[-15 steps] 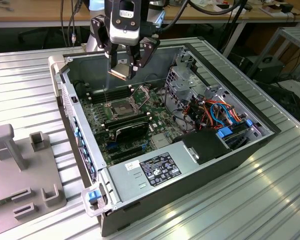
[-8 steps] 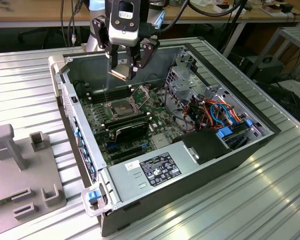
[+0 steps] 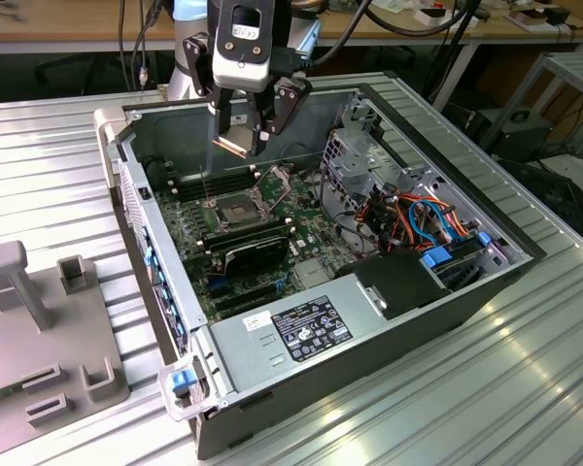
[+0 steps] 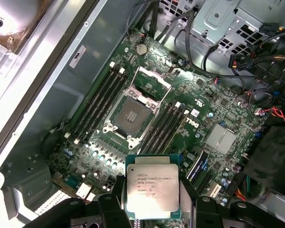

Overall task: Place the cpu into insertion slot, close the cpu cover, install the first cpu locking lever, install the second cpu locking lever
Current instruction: 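Place the cpu into insertion slot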

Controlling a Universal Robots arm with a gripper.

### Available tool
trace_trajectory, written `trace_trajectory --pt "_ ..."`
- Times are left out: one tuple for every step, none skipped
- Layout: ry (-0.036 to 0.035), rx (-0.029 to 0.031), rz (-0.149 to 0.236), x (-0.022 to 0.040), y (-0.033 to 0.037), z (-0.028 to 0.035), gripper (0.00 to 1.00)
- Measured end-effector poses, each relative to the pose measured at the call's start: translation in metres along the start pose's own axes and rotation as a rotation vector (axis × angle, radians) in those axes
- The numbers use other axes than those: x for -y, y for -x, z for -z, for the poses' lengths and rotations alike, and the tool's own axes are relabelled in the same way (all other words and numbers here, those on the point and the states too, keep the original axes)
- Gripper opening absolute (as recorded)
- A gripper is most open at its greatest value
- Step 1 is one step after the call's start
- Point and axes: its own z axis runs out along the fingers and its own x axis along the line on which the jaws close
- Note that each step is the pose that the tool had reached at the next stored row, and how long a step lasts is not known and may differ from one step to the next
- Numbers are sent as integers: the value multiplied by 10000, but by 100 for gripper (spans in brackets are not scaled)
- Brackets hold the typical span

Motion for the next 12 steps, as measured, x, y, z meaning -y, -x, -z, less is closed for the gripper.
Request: trace_trajectory --pt "0 0 -1 0 0 0 55" --pt "0 0 -1 0 0 0 55" --pt "0 0 -1 0 0 0 55" --pt "0 0 -1 0 0 0 55" --pt "0 0 -1 0 0 0 55" --pt "0 0 -2 0 0 0 55" --pt "0 0 -1 0 0 0 55" --pt "-1 0 -1 0 0 0 55" --pt "0 0 -3 0 0 0 55" --pt "0 0 -9 0 0 0 55" --pt "-1 1 -20 0 0 0 55" --pt "-1 1 -32 0 0 0 55"
